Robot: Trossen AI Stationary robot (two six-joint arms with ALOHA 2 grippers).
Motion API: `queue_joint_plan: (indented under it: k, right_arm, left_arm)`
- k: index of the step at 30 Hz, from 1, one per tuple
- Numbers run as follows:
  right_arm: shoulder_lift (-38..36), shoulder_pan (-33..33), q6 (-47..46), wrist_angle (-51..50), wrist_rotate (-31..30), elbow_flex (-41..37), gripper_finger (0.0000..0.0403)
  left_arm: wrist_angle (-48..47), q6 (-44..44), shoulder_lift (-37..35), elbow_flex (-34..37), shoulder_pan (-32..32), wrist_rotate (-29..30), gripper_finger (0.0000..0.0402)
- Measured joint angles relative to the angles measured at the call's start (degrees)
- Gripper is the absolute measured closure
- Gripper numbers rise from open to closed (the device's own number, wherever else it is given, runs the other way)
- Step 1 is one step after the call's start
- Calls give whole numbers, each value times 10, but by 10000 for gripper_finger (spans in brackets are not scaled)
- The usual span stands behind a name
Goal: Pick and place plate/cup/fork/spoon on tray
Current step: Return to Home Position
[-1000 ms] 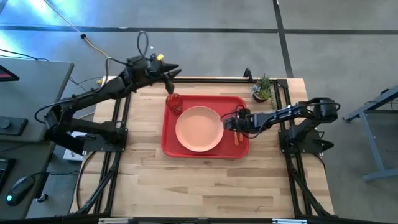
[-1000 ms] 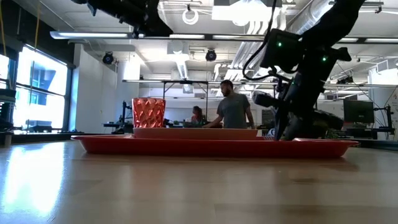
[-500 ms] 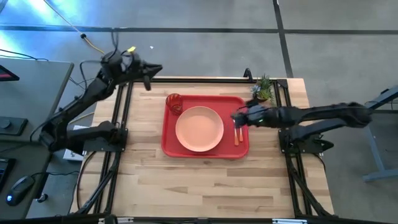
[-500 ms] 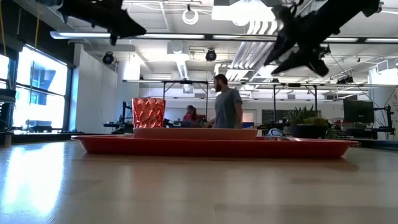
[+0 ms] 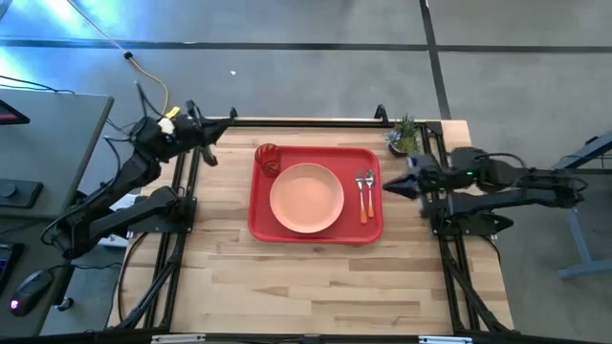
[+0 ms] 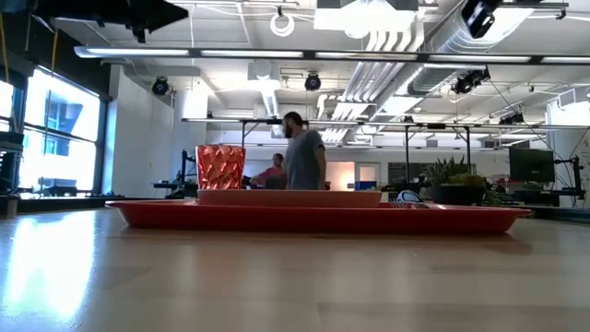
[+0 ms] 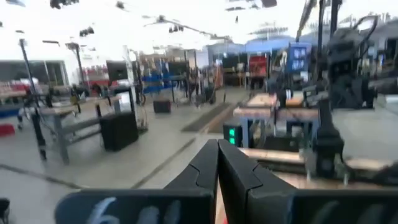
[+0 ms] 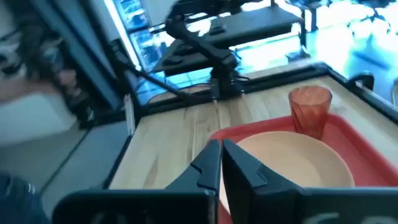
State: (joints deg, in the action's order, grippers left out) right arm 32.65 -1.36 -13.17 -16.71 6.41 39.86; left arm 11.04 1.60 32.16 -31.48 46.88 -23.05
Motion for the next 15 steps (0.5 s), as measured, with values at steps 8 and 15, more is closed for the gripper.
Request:
queue_joint_plan:
  k: [8,15]
  right_arm:
    - [-149,4,82,-73,25,-21,402]
    - [-204,4,75,-46,77,-91,402]
  left_arm:
    - [-122,21,-80,5,-2,-24,401]
    - [-72,-15,-117,95,-16,-50,401]
